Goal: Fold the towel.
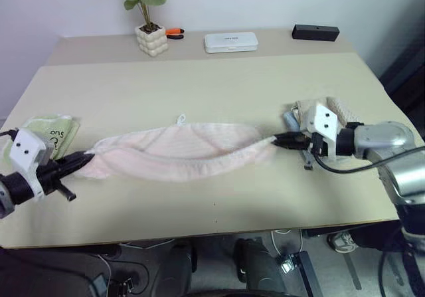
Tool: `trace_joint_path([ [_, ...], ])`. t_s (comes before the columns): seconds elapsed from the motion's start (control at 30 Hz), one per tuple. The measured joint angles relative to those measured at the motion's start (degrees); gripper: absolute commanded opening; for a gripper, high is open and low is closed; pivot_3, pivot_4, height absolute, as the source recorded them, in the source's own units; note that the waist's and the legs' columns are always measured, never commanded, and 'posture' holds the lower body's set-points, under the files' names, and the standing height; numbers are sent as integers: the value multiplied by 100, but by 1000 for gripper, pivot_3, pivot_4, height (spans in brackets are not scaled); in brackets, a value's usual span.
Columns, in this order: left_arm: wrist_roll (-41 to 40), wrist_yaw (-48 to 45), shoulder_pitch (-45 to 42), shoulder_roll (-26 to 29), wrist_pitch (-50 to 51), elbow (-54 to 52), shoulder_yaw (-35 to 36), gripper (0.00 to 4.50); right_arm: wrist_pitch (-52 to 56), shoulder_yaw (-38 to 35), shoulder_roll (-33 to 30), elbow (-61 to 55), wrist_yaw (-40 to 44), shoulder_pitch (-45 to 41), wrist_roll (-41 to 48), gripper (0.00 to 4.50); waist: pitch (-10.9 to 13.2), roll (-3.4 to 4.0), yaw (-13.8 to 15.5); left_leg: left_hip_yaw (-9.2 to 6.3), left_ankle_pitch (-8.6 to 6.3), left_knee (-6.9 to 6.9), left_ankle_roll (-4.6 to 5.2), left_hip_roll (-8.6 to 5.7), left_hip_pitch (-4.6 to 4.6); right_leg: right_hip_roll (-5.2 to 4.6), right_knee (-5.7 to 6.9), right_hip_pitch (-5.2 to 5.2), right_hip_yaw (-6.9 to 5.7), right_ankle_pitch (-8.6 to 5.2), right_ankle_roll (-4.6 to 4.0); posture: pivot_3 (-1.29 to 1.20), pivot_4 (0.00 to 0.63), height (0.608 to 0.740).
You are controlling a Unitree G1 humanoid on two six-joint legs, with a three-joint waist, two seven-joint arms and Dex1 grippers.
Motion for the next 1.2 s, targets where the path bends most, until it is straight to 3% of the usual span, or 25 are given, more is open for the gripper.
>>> trace_joint_path([
  [0.27,436,193,-1389,-195,-580,1547,-744,0,-1075,262,627,2125,-149,-1112,-658,40,1,-1,-100,1,0,-5,0,0,-3,0,0,-7,0,9,15,0,150,740],
  [0.77,704,366,-1706,-509,-1095,2259,-1139,0,-1883,330,1058,3287,-240,-1400,-1159,40,2,1,-77,1,0,-2,0,-1,-5,-1,8,-12,3,11,17,0,150,740],
  [1.0,1193,2124,-4648,-594,-2254,3412,-1030,0,-2744,30,1027,4310,-1505,-3613,-1551,40,16,-16,-91,-7,23,-8,-37,-5,-15,2,10,-27,1,38,17,0,150,740],
  [1.1,1224,2310,-5192,-453,-2648,3707,-975,0,-2918,-95,898,4197,-1564,-3924,-1486,40,12,-16,-132,20,17,-28,-31,0,-11,0,-5,-28,1,38,19,0,150,740],
  [1.2,1165,2144,-5024,-319,-2761,3720,-939,0,-2735,-160,870,3734,-1279,-3678,-1261,40,12,-16,-193,41,6,-24,-27,0,-22,-7,-9,-39,1,40,24,0,150,740],
])
